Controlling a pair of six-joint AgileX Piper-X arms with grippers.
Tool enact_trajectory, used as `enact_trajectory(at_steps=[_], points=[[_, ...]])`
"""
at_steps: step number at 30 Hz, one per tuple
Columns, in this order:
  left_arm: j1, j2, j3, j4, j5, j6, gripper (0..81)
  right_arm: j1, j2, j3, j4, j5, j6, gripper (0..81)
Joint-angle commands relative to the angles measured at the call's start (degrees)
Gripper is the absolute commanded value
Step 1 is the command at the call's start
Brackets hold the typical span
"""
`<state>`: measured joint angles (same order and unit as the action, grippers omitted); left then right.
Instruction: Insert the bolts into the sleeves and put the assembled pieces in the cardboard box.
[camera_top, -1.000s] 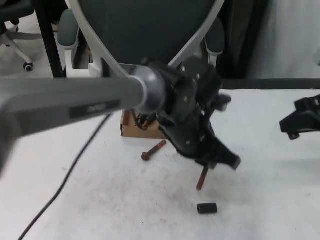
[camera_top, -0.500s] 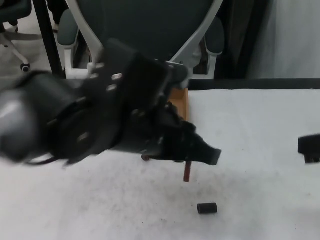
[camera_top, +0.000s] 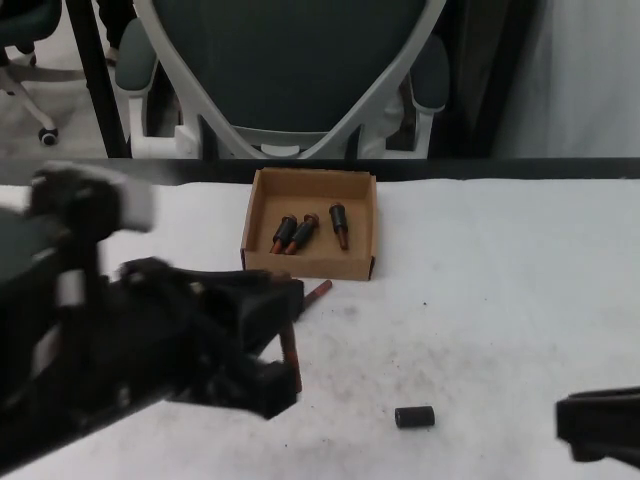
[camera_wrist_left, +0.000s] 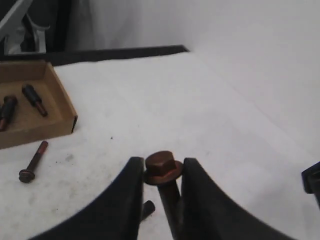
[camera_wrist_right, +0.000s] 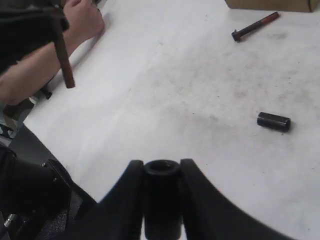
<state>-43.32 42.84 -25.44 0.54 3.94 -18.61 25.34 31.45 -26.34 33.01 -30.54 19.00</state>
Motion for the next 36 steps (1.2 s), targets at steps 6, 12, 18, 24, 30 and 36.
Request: enact_trajectory(at_steps=[6,12,18,24,30,36], points=[[0.12,-1.77,4.08,-8.91,3.47,-7.09,0.8,13.70,7.50,2.45,-18.94,8.88,-6.30,0.2],[1.28,1.21,4.08,-15.07,5.21,-8.11,0.8,17.23,18.53,2.35,-27.25,8.90,-17.26,0.2],[5.95,7.70,4.19,-21.00,11.96,-10.54,0.8,17.21,27.07,2.35,-33.79,8.90,-27.82,0.2],[9.64,12.65,4.57,-27.82,19.05,-11.86,0.8,17.07,30.85,2.35,-40.83,8.90,-33.33,0.2],[9.36,15.99,4.64,-30.15,21.51,-7.92,0.8,17.04,33.65,2.03,-44.96,9.69,-34.76,0.2],[9.36,17.04,4.88,-34.85,20.95,-5.92,0.8,17.04,35.91,-0.37,-46.57,9.68,-34.76,0.2]])
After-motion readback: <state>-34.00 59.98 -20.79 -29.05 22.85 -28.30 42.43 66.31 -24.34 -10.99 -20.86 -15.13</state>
